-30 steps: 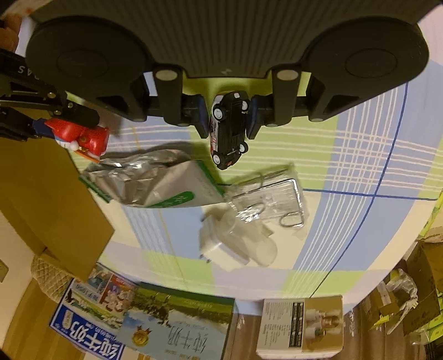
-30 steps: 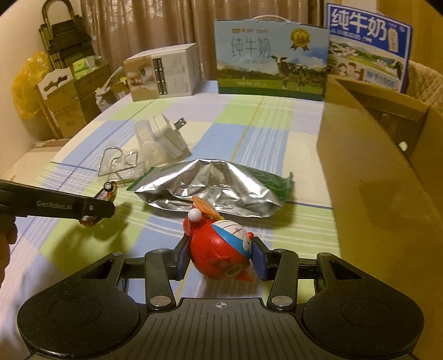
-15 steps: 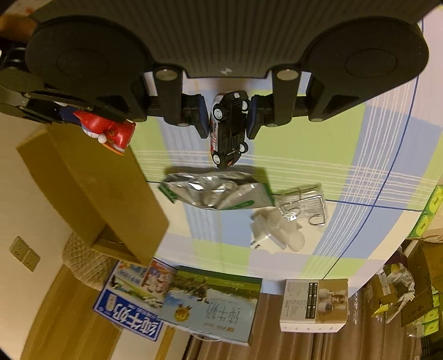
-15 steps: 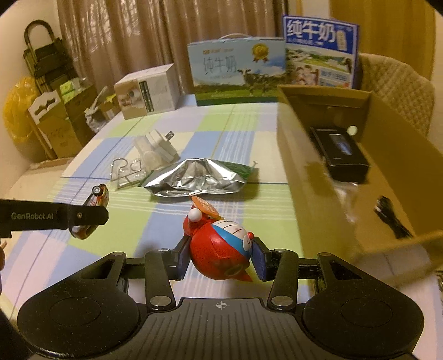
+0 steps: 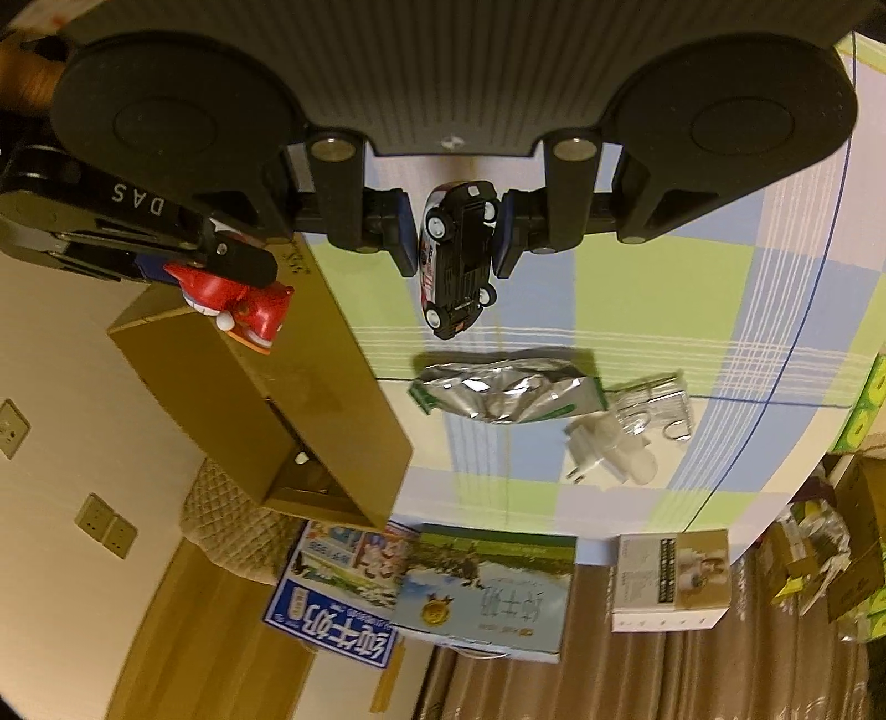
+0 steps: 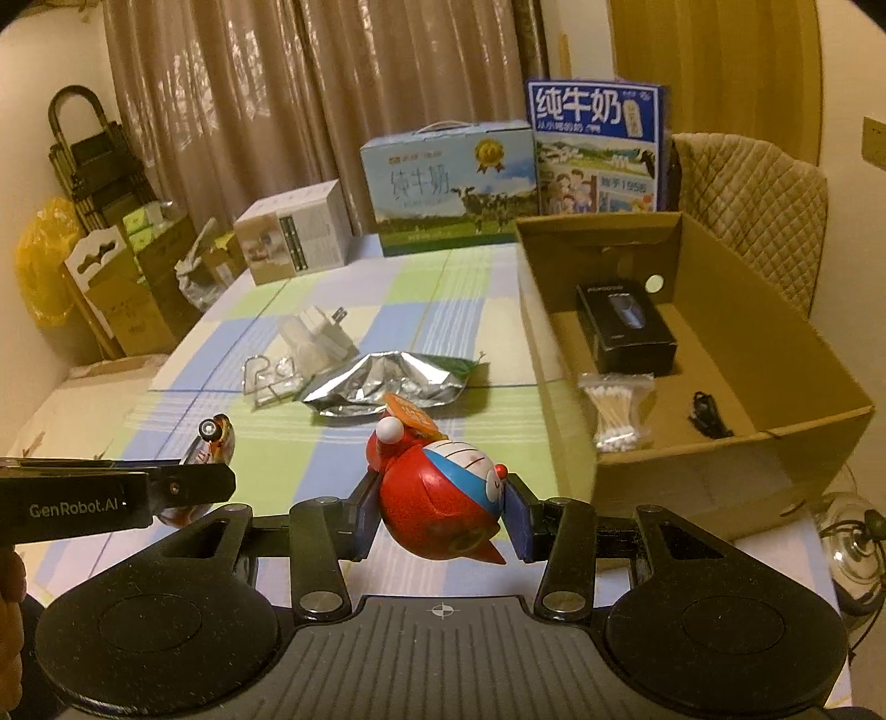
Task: Organize objects
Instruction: 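Carry the toy car and red figure with both grippers over the cardboard box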
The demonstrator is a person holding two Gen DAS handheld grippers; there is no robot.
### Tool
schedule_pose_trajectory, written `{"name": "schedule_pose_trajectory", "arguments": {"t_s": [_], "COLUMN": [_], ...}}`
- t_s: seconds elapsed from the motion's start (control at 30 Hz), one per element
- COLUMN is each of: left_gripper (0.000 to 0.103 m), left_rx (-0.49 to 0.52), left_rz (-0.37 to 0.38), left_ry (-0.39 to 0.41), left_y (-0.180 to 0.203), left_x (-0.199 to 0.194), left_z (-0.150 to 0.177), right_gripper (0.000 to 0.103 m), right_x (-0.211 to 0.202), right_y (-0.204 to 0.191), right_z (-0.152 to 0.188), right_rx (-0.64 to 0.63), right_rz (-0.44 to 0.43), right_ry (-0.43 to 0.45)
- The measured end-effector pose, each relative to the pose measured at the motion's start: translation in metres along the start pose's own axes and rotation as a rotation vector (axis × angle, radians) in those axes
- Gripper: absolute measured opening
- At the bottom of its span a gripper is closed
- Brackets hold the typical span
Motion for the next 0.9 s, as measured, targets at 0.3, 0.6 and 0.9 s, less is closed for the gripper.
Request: {"name": "schedule_pose_trajectory", "arguments": {"t_s": [0.3,0.6,0.9], "left_gripper": [0.024,0.024,0.024], "left_rx": [0.050,0.096,0.137], "left_rz": [0.019,0.038,0.060], "left_ry": [0.008,0.006,0.004], "left_y": [0.027,0.053,0.082], "left_x": [-0.002,0.003,0.010], "left_z": [-0.008,-0.016,-0.028], "right_gripper": [0.043,0.042,0.042], "right_x": [-0.018,-0.028,-0.038], "right_y": [0.021,0.043,0.073], "right_z": [-0.005,-0.011,-0.016], "right_rx": [0.025,0.048,0.071], "right_rz": [0.028,0.050,0.081], "right_ry": [0.030,0.050,0.068]}}
Point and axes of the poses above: each gripper's, at about its wrist camera, not at the fingertips, and x roughly the way its jaws point, y to its right, z to its underside, the point moved 2 cm from there along x, roughly the way its jaws point, and after that the axes turned 4 degrees about -y, right-handed, at the moved point
